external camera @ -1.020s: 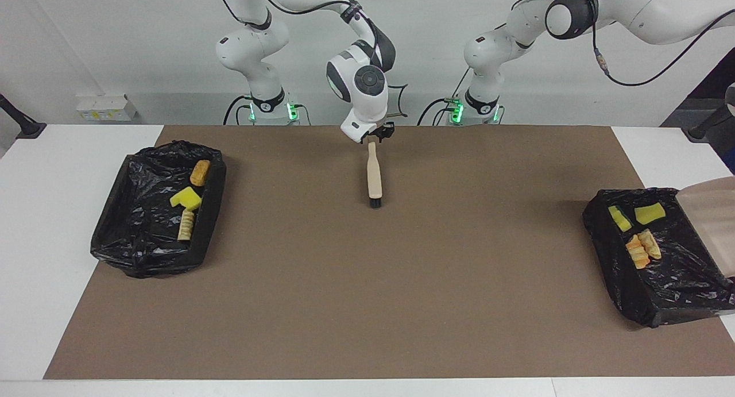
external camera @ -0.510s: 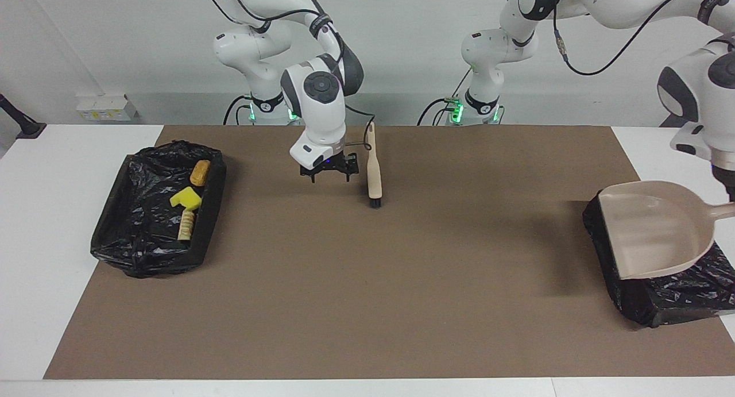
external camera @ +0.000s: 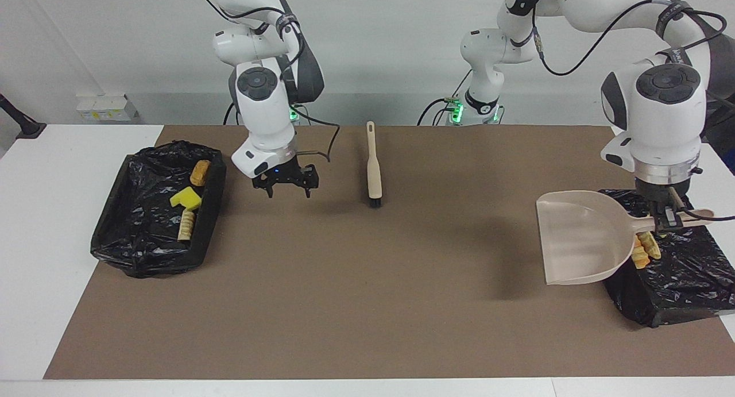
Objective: Sweep and dump trash in bin
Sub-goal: 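Bring the empty dustpan back to the table center with the left gripper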
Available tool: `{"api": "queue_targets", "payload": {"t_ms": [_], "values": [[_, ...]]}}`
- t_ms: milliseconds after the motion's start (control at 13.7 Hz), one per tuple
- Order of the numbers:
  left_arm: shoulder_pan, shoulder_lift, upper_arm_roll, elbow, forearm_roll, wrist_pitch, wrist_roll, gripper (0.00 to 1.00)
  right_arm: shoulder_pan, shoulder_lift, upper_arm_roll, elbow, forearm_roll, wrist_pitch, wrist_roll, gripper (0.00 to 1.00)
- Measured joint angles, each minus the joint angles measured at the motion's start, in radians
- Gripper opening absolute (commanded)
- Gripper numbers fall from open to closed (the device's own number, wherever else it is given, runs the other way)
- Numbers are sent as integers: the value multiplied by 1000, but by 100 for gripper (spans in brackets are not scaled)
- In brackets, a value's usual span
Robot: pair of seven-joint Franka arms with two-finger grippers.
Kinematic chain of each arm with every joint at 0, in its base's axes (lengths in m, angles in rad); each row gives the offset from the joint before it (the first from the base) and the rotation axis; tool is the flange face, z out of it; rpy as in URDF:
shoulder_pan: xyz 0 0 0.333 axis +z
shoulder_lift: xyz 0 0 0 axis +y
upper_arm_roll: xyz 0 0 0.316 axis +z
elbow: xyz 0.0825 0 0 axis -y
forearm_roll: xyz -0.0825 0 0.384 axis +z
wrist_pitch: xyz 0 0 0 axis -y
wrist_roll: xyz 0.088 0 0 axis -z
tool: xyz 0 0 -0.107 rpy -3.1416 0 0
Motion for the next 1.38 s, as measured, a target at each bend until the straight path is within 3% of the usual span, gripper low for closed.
{"api": "queue_targets", "payload": {"t_ms": [364,947,1384], "values": [[-182,2,-2,-123,-157,-7,-644,0,-65,-103,-2,84,-36,-172,-70,100],[-407,13,-4,-193,-427,59,-1393,0,-141,-199,-32,264,-47,-483,-217,100],[-495,64,-4,-187,-475,155,-1809,0,-141,-203,-47,264,-40,-522,-218,100]]}}
